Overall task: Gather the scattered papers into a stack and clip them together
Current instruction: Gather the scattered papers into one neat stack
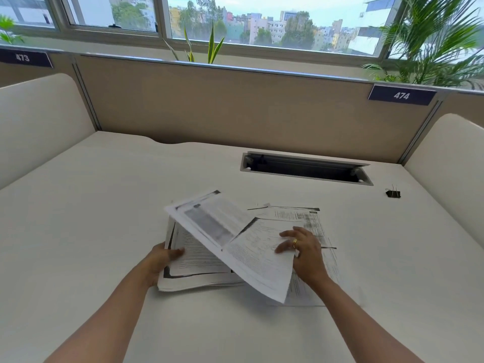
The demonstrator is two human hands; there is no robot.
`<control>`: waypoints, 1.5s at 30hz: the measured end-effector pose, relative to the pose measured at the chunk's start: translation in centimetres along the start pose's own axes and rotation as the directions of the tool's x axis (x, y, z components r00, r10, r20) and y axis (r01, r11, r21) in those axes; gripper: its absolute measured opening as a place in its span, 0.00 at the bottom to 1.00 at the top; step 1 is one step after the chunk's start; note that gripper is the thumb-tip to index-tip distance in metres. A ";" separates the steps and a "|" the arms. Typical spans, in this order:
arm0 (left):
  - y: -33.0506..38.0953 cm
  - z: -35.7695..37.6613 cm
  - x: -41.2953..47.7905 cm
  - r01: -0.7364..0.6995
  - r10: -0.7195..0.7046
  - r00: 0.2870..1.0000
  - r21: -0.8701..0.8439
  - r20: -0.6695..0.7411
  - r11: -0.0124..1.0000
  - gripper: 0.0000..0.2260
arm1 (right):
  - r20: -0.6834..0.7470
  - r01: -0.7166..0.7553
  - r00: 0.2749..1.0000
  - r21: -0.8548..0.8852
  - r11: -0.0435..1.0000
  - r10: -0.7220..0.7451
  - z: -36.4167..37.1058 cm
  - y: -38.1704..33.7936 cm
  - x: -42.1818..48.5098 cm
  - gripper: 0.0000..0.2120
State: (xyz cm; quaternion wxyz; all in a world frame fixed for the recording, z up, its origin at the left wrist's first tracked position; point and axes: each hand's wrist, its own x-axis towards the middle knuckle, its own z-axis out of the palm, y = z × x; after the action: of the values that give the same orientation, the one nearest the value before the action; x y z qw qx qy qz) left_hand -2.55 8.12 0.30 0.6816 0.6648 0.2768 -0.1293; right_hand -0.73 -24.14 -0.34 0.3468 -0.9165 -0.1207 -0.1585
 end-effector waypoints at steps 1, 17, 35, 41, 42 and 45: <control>-0.1 -0.1 0.1 0.000 0.000 1.000 0.010 -0.011 1.000 0.14 | 0.016 -0.043 0.999 0.022 0.999 0.043 0.0 0.2 -0.1 0.13; 0.1 0.2 0.5 0.049 -0.048 0.994 0.013 -0.094 0.999 0.23 | 0.174 -0.708 0.628 0.533 0.464 0.759 -1.3 1.1 -0.1 0.13; 0.4 0.0 -0.3 0.036 -0.036 0.999 0.012 0.011 0.999 0.17 | 0.183 -0.637 0.771 0.219 0.739 0.610 -1.8 0.3 1.1 0.29; 0.5 0.3 -0.3 0.014 -0.014 1.000 -0.015 0.008 1.000 0.18 | 0.197 -0.626 0.780 0.264 0.734 0.594 -1.5 0.1 1.5 0.28; 0.5 0.3 -0.3 0.014 -0.014 1.000 -0.012 0.014 1.000 0.17 | 0.201 -0.632 0.775 0.280 0.723 0.599 -1.4 0.2 1.6 0.28; 0.3 0.2 -0.1 0.015 -0.015 0.999 -0.011 0.029 1.000 0.17 | 0.217 -0.639 0.768 0.332 0.694 0.603 -1.1 0.3 1.8 0.26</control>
State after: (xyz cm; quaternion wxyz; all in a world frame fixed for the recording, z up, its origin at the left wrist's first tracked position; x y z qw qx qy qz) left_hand -2.43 7.95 0.64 0.6882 0.6571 0.2725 -0.1425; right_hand 0.78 -24.86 0.91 0.5475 -0.8222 0.1515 0.0369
